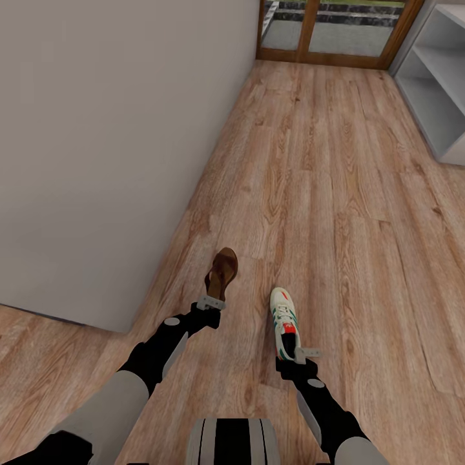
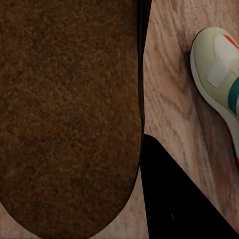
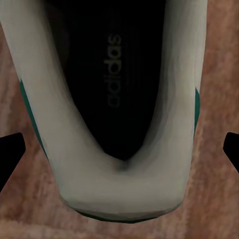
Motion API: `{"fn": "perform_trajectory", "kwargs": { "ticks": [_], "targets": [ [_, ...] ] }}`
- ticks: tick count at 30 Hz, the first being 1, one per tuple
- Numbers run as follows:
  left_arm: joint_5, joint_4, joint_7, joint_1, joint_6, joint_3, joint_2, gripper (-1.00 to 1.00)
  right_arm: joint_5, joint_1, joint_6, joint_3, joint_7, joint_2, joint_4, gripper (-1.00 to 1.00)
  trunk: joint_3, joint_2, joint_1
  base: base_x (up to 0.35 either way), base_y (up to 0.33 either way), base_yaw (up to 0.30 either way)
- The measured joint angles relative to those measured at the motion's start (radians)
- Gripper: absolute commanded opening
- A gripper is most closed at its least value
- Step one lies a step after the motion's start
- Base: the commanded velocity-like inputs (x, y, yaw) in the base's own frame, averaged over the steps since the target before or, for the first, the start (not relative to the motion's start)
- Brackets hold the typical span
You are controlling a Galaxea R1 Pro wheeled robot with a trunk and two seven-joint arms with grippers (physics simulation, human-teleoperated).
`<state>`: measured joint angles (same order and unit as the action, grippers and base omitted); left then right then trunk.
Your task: Pick up the two gym shoes and the two sandals from the corridor floor and place them onto the hallstand (shoe rack) in the corridor, making sure they are on the rack and not on the floor. Arrange them so the two gym shoes are next to each other and the two sandals are next to each other.
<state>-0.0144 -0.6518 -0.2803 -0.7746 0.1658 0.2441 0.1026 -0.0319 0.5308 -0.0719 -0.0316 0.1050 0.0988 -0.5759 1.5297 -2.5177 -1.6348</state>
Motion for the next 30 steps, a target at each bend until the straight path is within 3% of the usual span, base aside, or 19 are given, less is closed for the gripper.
{"fn": "perform_trajectory", "kwargs": {
  "ticks": [16,17,30],
  "targets": [
    [-0.001,0.000,-0.002,0.000,0.000,0.000,-0.001,-1.00,0.000,0.000,0.001,0.000,-0.001,0.000,0.000,1.00,0.000,0.000,0.000,0.052,0.000,0.000],
    [0.000,0.000,-0.002,0.000,0.000,0.000,-0.001,-1.00,0.000,0.000,0.001,0.001,-0.001,0.000,0.000,-1.00,0.000,0.000,0.000,0.005,0.000,0.000],
    [-0.001,0.000,-0.006,0.003,-0.001,0.000,-0.005,-1.00,-0.001,0.000,0.001,0.000,-0.002,-0.002,0.001,-1.00,0.000,0.000,0.000,0.001,0.000,0.000]
  ]
}}
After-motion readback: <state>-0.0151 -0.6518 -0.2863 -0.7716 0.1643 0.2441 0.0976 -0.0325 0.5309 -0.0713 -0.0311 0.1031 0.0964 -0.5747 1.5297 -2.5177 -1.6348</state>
